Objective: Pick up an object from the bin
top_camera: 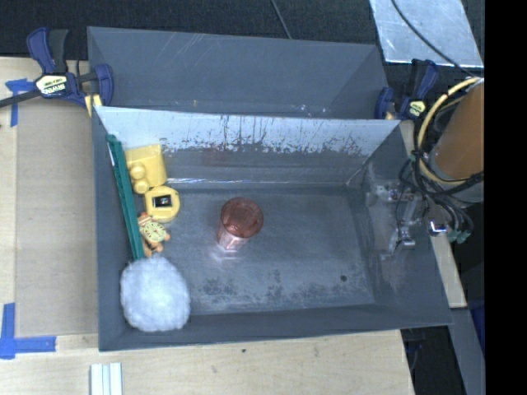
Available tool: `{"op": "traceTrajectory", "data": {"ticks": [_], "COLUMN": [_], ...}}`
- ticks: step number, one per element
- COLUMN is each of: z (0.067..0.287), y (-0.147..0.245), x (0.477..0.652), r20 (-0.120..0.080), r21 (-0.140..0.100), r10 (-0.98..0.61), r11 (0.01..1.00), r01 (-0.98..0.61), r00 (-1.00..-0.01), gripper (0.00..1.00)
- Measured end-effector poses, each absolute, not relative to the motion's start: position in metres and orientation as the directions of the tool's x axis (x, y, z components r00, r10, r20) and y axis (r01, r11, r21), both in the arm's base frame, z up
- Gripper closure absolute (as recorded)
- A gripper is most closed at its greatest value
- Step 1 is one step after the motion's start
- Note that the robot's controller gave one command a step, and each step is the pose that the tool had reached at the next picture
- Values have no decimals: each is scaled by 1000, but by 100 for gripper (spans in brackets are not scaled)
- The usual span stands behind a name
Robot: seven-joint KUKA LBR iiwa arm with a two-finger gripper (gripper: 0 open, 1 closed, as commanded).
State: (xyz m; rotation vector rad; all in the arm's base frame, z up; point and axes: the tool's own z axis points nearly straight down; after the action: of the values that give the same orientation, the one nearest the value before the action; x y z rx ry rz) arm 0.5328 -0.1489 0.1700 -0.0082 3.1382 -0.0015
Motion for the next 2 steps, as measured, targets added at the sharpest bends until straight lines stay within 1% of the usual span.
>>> {"op": "traceTrajectory", "data": {"ticks": [2], "z": [172], "y": [-148], "x": [531], "r20": [-2], "r21": [0], "r10": [-6], "r11": [1000], "r01": [-6], "r00": [-1000], "gripper": [0]}}
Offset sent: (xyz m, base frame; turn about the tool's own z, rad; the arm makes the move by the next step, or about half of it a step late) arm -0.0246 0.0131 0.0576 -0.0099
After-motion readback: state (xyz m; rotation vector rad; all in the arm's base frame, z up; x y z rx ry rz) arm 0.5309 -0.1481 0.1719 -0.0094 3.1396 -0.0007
